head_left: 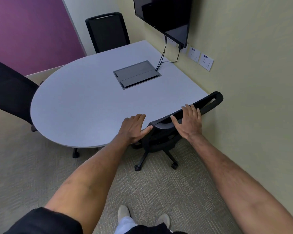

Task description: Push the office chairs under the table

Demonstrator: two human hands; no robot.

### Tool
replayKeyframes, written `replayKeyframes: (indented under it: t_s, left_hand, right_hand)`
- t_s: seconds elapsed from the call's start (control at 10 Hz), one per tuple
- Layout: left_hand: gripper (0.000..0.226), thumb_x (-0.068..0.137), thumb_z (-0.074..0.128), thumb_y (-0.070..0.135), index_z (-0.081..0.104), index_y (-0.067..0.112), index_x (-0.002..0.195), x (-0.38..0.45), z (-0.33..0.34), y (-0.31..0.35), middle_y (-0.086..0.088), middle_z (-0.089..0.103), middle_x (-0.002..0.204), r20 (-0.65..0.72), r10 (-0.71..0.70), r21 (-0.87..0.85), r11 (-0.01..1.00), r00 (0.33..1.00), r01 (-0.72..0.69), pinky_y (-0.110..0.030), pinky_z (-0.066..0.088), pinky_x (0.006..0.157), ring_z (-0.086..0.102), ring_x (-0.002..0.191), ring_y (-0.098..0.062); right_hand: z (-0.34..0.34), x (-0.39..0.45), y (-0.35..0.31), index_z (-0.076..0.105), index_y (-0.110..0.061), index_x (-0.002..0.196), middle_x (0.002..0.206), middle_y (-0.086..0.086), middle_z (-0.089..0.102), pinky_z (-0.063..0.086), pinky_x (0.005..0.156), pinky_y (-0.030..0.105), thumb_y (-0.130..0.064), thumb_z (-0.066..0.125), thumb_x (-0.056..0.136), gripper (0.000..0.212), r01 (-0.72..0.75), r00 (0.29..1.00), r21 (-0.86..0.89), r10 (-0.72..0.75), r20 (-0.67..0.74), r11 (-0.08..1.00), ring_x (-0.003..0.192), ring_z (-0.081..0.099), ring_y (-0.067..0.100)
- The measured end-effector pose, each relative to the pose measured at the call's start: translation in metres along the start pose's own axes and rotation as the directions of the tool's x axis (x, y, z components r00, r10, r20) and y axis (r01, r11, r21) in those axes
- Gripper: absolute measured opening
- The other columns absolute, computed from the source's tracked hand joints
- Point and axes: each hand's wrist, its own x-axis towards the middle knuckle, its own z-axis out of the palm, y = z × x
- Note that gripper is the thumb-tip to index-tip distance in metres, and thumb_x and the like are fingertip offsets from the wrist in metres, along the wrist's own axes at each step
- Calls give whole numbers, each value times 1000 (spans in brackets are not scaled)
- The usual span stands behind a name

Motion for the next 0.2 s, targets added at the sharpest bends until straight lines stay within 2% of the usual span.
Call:
replayKeyframes:
  t_s: [0.1,0.2]
  left_hand:
    - [69,104,33,68,49,16,146,-1,-9,-15,-7,58,145,-13,5,30,1000,1000,-5,-47,44,99,59,120,-32]
    - [66,105,35,65,46,14,146,5,-28,-35,-6,51,153,-31,-26,106,994,999,29,-50,37,110,53,131,-31]
  right_hand:
    - [-5,-1,-12,27,-12,165,177,9,21,3,136,51,-72,32,105,85,18,1000,-18,-18,-3,1000,166,9,27]
    - [-19,5,-30,27,-11,165,177,11,20,4,135,52,-70,32,106,84,52,998,-37,-53,-25,998,166,9,30]
